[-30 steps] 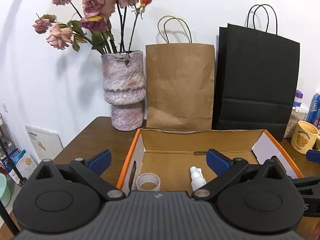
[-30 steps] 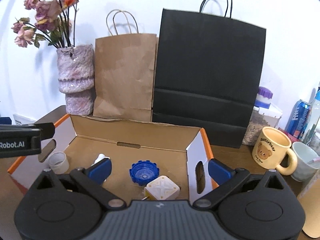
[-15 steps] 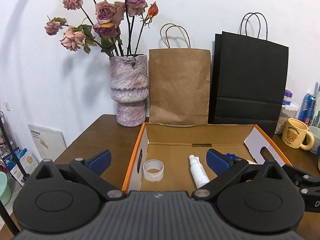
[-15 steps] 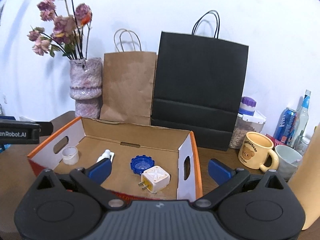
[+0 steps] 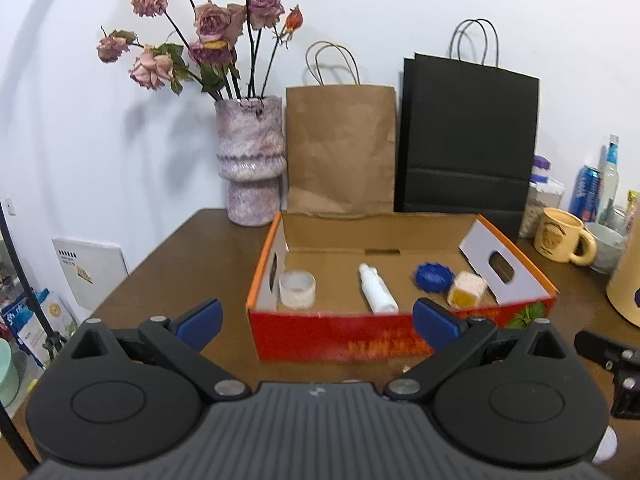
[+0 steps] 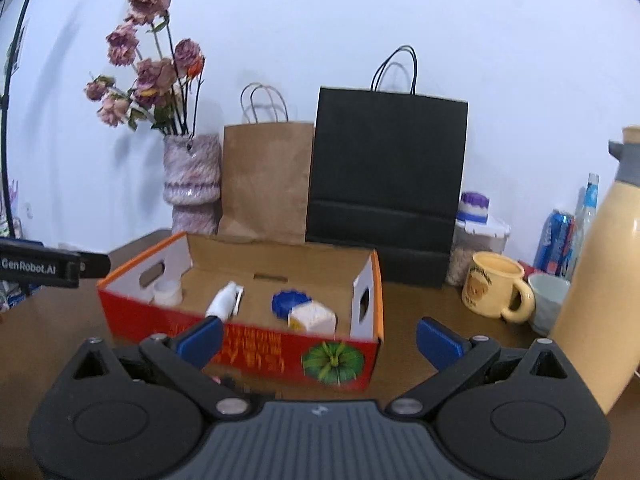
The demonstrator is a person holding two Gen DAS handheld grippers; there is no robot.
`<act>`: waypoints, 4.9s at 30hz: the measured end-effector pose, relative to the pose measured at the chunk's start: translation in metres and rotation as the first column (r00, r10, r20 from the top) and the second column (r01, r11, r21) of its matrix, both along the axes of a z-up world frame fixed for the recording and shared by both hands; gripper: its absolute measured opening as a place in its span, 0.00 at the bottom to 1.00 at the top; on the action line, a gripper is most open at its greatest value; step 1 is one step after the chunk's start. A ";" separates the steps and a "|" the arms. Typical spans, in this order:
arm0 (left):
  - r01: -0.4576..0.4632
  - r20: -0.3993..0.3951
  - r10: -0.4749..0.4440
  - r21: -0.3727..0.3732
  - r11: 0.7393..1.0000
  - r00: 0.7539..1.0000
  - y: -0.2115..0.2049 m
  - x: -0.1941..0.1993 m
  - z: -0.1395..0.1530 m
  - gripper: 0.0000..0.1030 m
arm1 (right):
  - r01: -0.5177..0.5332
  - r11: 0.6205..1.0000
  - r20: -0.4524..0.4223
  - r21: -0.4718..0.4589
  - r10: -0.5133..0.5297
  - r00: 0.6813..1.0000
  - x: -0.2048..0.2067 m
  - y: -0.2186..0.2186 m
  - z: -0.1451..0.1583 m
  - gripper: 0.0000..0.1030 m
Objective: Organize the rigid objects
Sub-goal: 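Withdraw both grippers from the box toward the remaining table items, then grasp the white jar lid with the right gripper while the left grasps the clear plastic container, then carry the clear container and white lid over the cardboard box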
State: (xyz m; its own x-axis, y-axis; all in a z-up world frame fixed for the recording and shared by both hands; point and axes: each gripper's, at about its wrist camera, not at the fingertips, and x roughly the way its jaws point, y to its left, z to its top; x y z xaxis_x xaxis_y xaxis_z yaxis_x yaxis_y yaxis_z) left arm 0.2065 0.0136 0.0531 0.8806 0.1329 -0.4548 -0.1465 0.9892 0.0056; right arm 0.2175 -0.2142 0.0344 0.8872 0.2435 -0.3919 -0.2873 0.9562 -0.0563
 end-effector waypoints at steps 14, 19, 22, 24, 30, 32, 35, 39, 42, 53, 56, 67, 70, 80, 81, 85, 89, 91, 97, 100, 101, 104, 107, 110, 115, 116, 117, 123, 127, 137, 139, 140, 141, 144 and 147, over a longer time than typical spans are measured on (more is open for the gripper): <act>0.027 -0.076 -0.028 -0.011 1.000 0.997 -0.010 -0.038 -0.040 1.00 | -0.013 0.999 -0.152 -0.048 0.005 0.988 -0.046 -0.038 -0.054 1.00; 0.041 -0.086 -0.044 -0.033 0.999 0.995 -0.011 -0.045 -0.054 1.00 | 0.014 1.000 -0.209 -0.018 -0.017 0.978 -0.048 -0.052 -0.068 0.96; 0.040 -0.077 -0.043 -0.041 0.998 0.996 -0.011 -0.049 -0.061 1.00 | 0.013 1.000 -0.229 0.005 -0.011 0.973 -0.048 -0.055 -0.074 0.91; 0.040 -0.074 -0.043 -0.045 0.998 0.996 -0.010 -0.051 -0.064 1.00 | 0.012 1.000 -0.244 0.011 -0.009 0.970 -0.047 -0.054 -0.078 0.86; 0.034 -0.079 -0.038 -0.046 0.998 0.996 -0.009 -0.049 -0.068 1.00 | -0.006 1.000 -0.274 -0.001 0.006 0.962 -0.046 -0.049 -0.086 0.75; 0.038 -0.083 -0.042 -0.050 0.998 0.996 -0.009 -0.049 -0.069 1.00 | -0.005 1.000 -0.266 -0.003 0.004 0.964 -0.046 -0.048 -0.087 0.66; 0.041 -0.079 -0.045 -0.052 0.998 0.996 -0.009 -0.049 -0.069 1.00 | -0.010 1.000 -0.256 0.001 0.010 0.967 -0.047 -0.048 -0.085 0.42; 0.045 -0.078 -0.049 -0.055 0.997 0.996 -0.009 -0.050 -0.069 1.00 | 0.003 1.000 -0.242 -0.011 -0.005 0.970 -0.048 -0.044 -0.084 0.38; 0.045 -0.077 -0.049 -0.055 0.997 0.996 -0.009 -0.050 -0.069 1.00 | 0.014 1.000 -0.223 -0.008 -0.015 0.975 -0.048 -0.041 -0.082 0.38; 0.019 -0.077 -0.021 -0.038 0.999 0.997 -0.013 -0.049 -0.070 1.00 | 0.026 0.999 -0.133 0.044 -0.020 0.991 -0.048 -0.033 -0.068 0.38; 0.024 -0.082 -0.027 -0.035 0.999 0.996 -0.019 -0.048 -0.070 1.00 | 0.026 0.998 -0.118 0.064 -0.018 0.993 -0.044 -0.030 -0.064 0.38; 0.104 -0.111 -0.103 0.004 0.995 0.988 -0.050 -0.035 -0.075 1.00 | 0.018 0.992 -0.091 0.122 -0.007 0.996 -0.031 -0.029 -0.060 0.38; 0.106 -0.138 -0.101 0.024 0.994 0.985 -0.054 -0.027 -0.080 1.00 | 0.018 0.992 -0.089 0.125 -0.007 0.996 -0.028 -0.029 -0.060 0.38; 0.094 -0.163 -0.088 0.028 0.995 0.983 -0.059 -0.010 -0.090 1.00 | 0.023 0.992 -0.091 0.127 -0.011 0.996 -0.027 -0.027 -0.064 0.38; 0.098 -0.163 -0.092 0.026 0.995 0.982 -0.060 -0.010 -0.090 1.00 | 0.024 0.992 -0.091 0.124 -0.013 0.996 -0.028 -0.027 -0.065 0.38; 0.128 -0.153 -0.126 0.002 0.992 0.980 -0.059 -0.011 -0.090 0.75 | 0.021 0.994 -0.085 0.110 -0.012 0.996 -0.033 -0.024 -0.066 0.38; 0.160 -0.154 -0.159 -0.010 0.987 0.975 -0.059 -0.016 -0.090 0.68 | 0.022 0.996 -0.069 0.088 -0.016 0.997 -0.038 -0.020 -0.067 0.38; 0.169 -0.155 -0.169 -0.014 0.986 0.973 -0.058 -0.019 -0.089 0.68 | 0.028 0.996 -0.067 0.088 -0.022 0.998 -0.040 -0.019 -0.067 0.38; 0.178 -0.136 -0.175 0.008 0.984 0.975 -0.058 -0.027 -0.085 0.67 | 0.038 0.996 -0.072 0.082 -0.033 0.997 -0.046 -0.014 -0.068 0.38; 0.173 -0.112 -0.170 0.016 0.985 0.979 -0.056 -0.033 -0.081 0.67 | 0.039 0.996 -0.069 0.083 -0.033 0.997 -0.049 -0.012 -0.068 0.38; 0.171 -0.105 -0.168 0.018 0.985 0.980 -0.054 -0.035 -0.080 0.67 | 0.039 0.996 -0.069 0.082 -0.033 0.997 -0.050 -0.012 -0.068 0.38; 0.165 -0.087 -0.163 0.023 0.986 0.983 -0.050 -0.041 -0.077 0.67 | 0.041 0.996 -0.066 0.081 -0.036 0.997 -0.053 -0.010 -0.068 0.38; 0.164 -0.062 -0.163 0.018 0.986 0.985 -0.045 -0.050 -0.074 0.67 | 0.046 0.996 -0.064 0.083 -0.041 0.997 -0.055 -0.010 -0.069 0.38; 0.153 -0.039 -0.152 0.012 0.988 0.988 -0.037 -0.059 -0.071 0.67 | 0.053 0.995 -0.061 0.087 -0.048 0.997 -0.058 -0.011 -0.068 0.38; 0.121 -0.023 -0.121 -0.007 0.993 0.992 -0.026 -0.067 -0.067 0.67 | 0.060 0.994 -0.059 0.095 -0.055 0.997 -0.062 -0.012 -0.068 0.38; 0.117 -0.022 -0.118 -0.011 0.993 0.993 -0.024 -0.067 -0.066 0.67 | 0.061 0.994 -0.058 0.096 -0.055 0.997 -0.063 -0.011 -0.068 0.38; 0.115 -0.020 -0.116 -0.015 0.993 0.993 -0.022 -0.069 -0.065 0.67 | 0.061 0.994 -0.057 0.095 -0.055 0.997 -0.064 -0.011 -0.068 0.38; 0.116 -0.002 -0.116 -0.016 0.993 0.993 -0.019 -0.073 -0.054 0.67 | 0.040 0.995 -0.058 0.089 -0.035 0.998 -0.066 -0.007 -0.058 0.38; 0.117 0.015 -0.116 -0.021 0.993 0.993 -0.017 -0.072 -0.042 0.67 | 0.013 0.996 -0.031 0.088 -0.010 0.999 -0.068 0.002 -0.046 0.38; 0.105 0.070 -0.104 -0.019 0.994 0.992 -0.015 -0.058 -0.010 0.67 | -0.033 0.995 0.024 0.094 0.031 0.999 -0.056 0.022 -0.012 0.38; 0.099 0.076 -0.097 -0.027 0.995 0.992 -0.013 -0.053 -0.005 0.67 | -0.038 0.994 0.035 0.101 0.034 0.999 -0.052 0.025 -0.005 0.38; 0.096 0.081 -0.094 -0.030 0.995 0.992 -0.012 -0.051 -0.002 0.67 | -0.038 0.994 0.039 0.104 0.034 0.999 -0.050 0.025 -0.001 0.38; 0.092 0.086 -0.089 -0.030 0.995 0.992 -0.012 -0.049 0.001 0.67 | -0.038 0.994 0.042 0.105 0.034 0.999 -0.047 0.027 0.002 0.38; 0.081 0.095 -0.078 -0.033 0.996 0.992 -0.010 -0.041 0.007 0.67 | -0.035 0.993 0.048 0.111 0.030 0.998 -0.039 0.030 0.010 0.38; 0.076 0.106 -0.071 -0.042 0.996 0.992 -0.008 -0.032 0.012 0.67 | -0.033 0.992 0.050 0.122 0.027 0.998 -0.029 0.032 0.017 0.38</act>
